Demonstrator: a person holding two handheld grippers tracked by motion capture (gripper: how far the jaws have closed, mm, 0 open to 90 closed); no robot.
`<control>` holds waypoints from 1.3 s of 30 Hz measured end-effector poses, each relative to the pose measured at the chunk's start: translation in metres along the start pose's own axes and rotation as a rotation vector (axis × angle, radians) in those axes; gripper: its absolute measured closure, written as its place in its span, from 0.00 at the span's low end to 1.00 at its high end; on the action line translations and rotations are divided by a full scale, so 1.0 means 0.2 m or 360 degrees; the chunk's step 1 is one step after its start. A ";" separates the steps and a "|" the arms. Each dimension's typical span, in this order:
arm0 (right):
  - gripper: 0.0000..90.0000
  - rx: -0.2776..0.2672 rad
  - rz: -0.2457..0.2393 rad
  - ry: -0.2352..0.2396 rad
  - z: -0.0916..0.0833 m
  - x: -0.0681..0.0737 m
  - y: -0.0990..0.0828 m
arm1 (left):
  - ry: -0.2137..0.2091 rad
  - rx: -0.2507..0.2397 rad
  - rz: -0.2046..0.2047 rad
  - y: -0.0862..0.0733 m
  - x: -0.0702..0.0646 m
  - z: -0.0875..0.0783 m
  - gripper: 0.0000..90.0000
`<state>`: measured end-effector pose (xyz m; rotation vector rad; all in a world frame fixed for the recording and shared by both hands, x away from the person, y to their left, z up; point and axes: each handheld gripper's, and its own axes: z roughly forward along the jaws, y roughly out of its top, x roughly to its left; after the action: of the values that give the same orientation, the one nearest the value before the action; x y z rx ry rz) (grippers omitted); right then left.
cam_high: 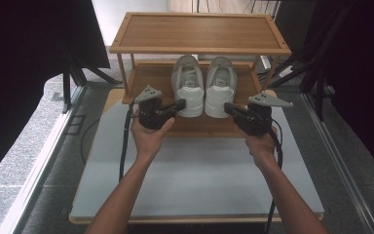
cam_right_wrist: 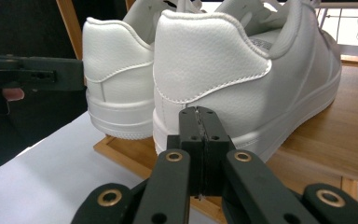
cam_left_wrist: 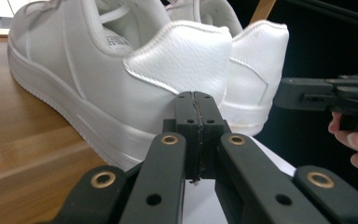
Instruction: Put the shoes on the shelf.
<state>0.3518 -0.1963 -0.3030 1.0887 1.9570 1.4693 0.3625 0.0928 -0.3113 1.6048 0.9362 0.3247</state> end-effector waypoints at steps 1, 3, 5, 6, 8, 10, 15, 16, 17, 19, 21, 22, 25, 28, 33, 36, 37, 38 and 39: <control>0.99 -0.0002 0.0000 -0.0003 0.00 0.00 0.00 | 0.0002 -0.0002 0.0003 0.01 0.00 0.01 1.00; 0.99 -0.0006 -0.0001 -0.0007 0.00 -0.01 0.01 | -0.0005 -0.0004 -0.0007 0.02 0.01 0.02 1.00; 0.99 -0.0007 -0.0005 -0.0014 0.00 -0.01 0.02 | 0.0032 0.0004 0.0010 0.02 0.00 0.02 1.00; 0.99 -0.0007 -0.0001 -0.0018 0.00 -0.02 0.02 | 0.0028 0.0001 0.0009 0.02 0.00 0.03 1.00; 0.99 -0.0009 0.0001 -0.0021 0.00 -0.02 0.03 | 0.0011 -0.0004 -0.0005 0.02 0.01 0.03 1.00; 0.99 -0.0007 -0.0002 -0.0033 0.00 -0.02 0.03 | 0.0010 -0.0006 -0.0010 0.02 0.02 0.03 1.00; 0.99 0.0001 -0.0018 -0.0037 0.00 -0.01 0.03 | 0.0007 -0.0008 -0.0026 0.03 0.03 0.03 1.00; 0.99 0.0003 -0.0031 -0.0034 0.00 -0.01 0.03 | 0.0009 -0.0010 -0.0027 0.03 0.03 0.03 1.00; 0.99 0.0005 -0.0037 -0.0034 0.00 -0.01 0.04 | 0.0009 -0.0010 -0.0037 0.03 0.03 0.03 1.00; 0.99 0.0003 -0.0046 -0.0025 0.01 -0.01 0.04 | 0.0015 -0.0016 -0.0049 0.03 0.03 0.03 1.00; 0.99 0.0004 -0.0034 -0.0019 0.02 -0.02 0.04 | 0.0019 -0.0008 -0.0050 0.03 0.03 0.02 1.00; 0.99 0.0011 -0.0041 -0.0044 0.02 -0.01 0.05 | 0.0022 -0.0010 -0.0046 0.03 0.02 0.02 1.00; 0.99 0.0006 -0.0040 -0.0065 0.05 -0.02 0.05 | -0.0006 -0.0024 -0.0064 0.01 0.02 0.02 0.99; 0.99 0.0002 -0.0037 -0.0083 0.07 -0.02 0.05 | -0.0052 -0.0017 -0.0043 0.00 0.00 0.02 0.98; 0.99 -0.0003 -0.0023 -0.0070 0.07 -0.03 0.05 | -0.0083 0.0062 0.0012 -0.01 -0.05 0.08 0.98; 0.99 -0.0003 0.0005 -0.0063 0.06 -0.04 0.04 | -0.0083 0.0064 0.0011 0.00 -0.05 0.09 1.00; 0.99 -0.0001 0.0011 -0.0060 0.06 -0.04 0.04 | -0.0083 0.0065 0.0017 0.00 -0.05 0.09 1.00; 0.99 0.0003 0.0012 -0.0055 0.06 -0.04 0.04 | -0.0082 0.0065 0.0024 0.00 -0.05 0.09 1.00; 0.99 0.0004 0.0009 -0.0052 0.06 -0.04 0.03 | -0.0078 0.0062 0.0034 0.00 -0.05 0.09 1.00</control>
<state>0.3686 -0.1952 -0.3016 1.1129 1.9354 1.4434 0.3689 0.0727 -0.3136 1.6522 0.8934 0.2821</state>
